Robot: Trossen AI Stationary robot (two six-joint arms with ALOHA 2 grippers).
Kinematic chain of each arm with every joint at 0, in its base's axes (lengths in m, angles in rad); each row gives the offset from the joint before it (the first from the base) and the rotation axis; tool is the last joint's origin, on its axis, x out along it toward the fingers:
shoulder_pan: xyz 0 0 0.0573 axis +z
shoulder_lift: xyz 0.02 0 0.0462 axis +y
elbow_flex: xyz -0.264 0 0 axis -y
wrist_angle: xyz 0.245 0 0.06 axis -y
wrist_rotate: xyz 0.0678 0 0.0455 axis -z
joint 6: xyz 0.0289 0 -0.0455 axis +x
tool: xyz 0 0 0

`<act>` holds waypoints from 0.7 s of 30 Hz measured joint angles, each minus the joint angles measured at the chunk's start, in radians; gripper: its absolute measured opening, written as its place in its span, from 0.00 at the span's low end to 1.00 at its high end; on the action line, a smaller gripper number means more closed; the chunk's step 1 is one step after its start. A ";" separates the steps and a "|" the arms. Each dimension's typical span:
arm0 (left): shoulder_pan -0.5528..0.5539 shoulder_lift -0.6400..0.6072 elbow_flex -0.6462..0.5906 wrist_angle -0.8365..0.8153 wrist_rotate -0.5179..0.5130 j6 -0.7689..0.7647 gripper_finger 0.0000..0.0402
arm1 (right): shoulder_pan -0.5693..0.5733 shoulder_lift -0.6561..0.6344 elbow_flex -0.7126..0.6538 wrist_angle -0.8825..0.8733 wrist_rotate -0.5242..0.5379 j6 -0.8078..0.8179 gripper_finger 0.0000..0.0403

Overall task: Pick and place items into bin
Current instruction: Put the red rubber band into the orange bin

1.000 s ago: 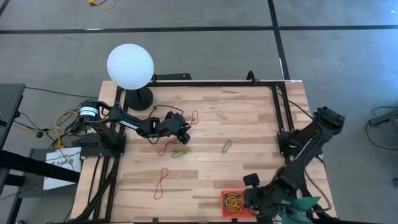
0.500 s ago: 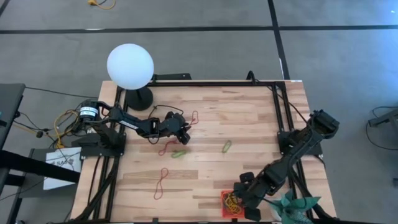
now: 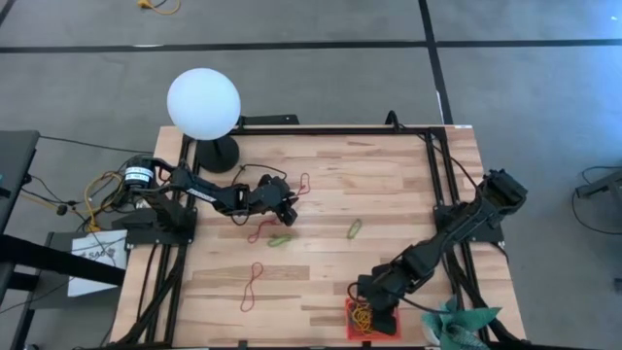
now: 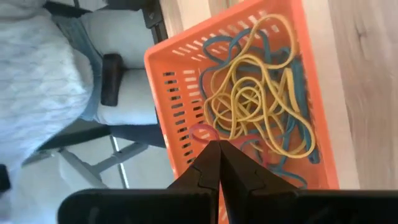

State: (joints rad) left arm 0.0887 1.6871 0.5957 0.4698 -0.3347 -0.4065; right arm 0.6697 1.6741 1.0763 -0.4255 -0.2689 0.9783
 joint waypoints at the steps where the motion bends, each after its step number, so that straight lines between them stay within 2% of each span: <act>1: 0.000 0.000 0.000 0.000 0.000 0.000 0.23 | -0.003 0.000 0.000 0.000 -0.005 0.020 0.00; 9: 0.000 0.000 0.000 -0.001 0.000 0.000 0.23 | -0.005 0.000 0.000 -0.015 -0.064 0.061 0.00; 14: 0.000 0.000 0.000 -0.008 0.000 0.000 0.23 | -0.006 0.000 0.000 -0.011 -0.047 -0.062 0.00; 17: 0.000 0.000 0.000 -0.008 0.000 0.014 0.23 | 0.002 0.000 0.000 -0.008 -0.047 -0.006 0.00; 21: 0.000 0.000 0.000 -0.008 0.000 0.016 0.23 | 0.020 0.000 0.000 -0.012 -0.065 -0.009 0.00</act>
State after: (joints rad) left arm 0.0891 1.6871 0.5957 0.4614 -0.3351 -0.3904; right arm 0.6897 1.6737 1.0763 -0.4379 -0.3336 0.9691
